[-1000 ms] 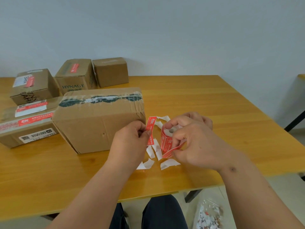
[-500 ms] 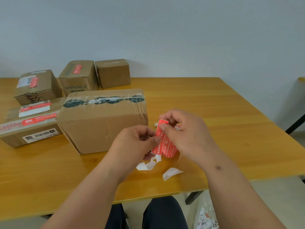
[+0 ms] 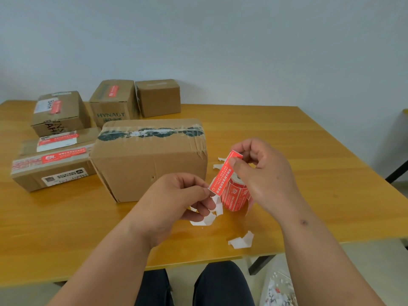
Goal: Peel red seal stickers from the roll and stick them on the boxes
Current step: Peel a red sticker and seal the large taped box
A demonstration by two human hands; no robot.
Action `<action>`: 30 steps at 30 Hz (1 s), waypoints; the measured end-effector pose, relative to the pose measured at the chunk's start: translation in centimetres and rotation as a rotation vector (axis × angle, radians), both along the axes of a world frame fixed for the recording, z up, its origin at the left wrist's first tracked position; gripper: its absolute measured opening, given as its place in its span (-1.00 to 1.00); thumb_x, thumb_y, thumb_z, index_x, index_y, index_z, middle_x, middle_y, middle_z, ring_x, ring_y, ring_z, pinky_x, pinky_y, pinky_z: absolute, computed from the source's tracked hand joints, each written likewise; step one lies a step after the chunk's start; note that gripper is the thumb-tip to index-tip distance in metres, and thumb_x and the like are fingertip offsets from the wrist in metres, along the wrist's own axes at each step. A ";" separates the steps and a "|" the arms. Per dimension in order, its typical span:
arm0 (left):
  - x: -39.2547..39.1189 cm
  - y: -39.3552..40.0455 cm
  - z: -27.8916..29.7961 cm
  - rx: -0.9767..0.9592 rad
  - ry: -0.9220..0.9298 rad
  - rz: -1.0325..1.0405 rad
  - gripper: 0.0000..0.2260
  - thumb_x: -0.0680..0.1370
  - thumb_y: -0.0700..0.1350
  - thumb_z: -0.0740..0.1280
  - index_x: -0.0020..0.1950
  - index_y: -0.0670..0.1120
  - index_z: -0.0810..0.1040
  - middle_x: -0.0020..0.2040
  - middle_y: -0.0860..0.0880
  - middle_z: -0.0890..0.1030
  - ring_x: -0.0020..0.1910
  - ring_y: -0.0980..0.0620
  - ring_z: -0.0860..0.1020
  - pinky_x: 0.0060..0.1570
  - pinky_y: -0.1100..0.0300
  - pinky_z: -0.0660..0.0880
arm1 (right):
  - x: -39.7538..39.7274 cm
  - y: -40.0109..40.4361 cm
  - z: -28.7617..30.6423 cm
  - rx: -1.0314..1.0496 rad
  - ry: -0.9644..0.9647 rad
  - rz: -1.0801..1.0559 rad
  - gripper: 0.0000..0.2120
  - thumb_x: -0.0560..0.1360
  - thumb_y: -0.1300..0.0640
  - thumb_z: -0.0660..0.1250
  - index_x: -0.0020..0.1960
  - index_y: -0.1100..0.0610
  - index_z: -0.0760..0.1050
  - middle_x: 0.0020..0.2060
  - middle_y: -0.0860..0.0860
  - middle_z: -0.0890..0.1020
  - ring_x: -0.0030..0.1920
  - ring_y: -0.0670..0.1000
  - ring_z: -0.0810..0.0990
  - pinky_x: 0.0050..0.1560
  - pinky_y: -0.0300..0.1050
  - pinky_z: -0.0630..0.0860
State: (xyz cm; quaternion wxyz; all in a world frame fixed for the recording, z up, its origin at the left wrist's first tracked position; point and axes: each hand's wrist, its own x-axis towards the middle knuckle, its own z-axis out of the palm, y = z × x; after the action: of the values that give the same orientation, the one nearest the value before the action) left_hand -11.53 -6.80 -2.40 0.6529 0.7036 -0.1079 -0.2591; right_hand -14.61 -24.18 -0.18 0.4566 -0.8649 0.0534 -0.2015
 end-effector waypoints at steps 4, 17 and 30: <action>-0.2 0.5 0.2 -0.019 -0.004 0.010 -0.81 0.59 -0.22 0.27 -0.12 -0.21 0.66 -0.26 -0.15 0.66 -0.30 -0.01 0.59 -0.23 0.11 0.55 | 0.1 0.3 0.2 -0.028 0.002 0.022 -0.83 0.53 0.16 0.34 -0.14 -0.11 0.49 -0.20 -0.16 0.60 -0.16 -0.22 0.53 -0.27 -0.45 0.41; -0.9 0.4 0.0 -0.087 -0.090 0.062 -0.78 0.55 -0.28 0.31 -0.26 -0.15 0.66 -0.35 -0.13 0.62 -0.35 0.00 0.53 -0.28 0.16 0.53 | 0.0 1.3 -0.4 -0.092 0.028 0.000 -0.58 0.54 0.08 0.35 0.34 -0.13 0.34 -0.13 -0.18 0.61 -0.06 -0.23 0.56 -0.14 -0.46 0.39; -0.8 0.2 0.1 -0.090 -0.323 0.100 -0.84 0.56 -0.23 0.33 -0.18 -0.18 0.66 -0.36 -0.06 0.64 -0.35 0.06 0.53 -0.28 0.27 0.52 | -1.3 1.9 0.3 -0.275 0.008 0.167 -0.85 0.45 0.11 0.39 -0.27 -0.07 0.58 -0.28 -0.16 0.57 -0.21 -0.12 0.54 -0.25 -0.29 0.46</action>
State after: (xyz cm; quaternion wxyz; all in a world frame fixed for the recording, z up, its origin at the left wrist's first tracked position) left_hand -12.33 -6.59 -2.35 0.6699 0.7107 -0.1878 -0.1048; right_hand -15.95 -22.28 0.11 0.3487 -0.9216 -0.0449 -0.1647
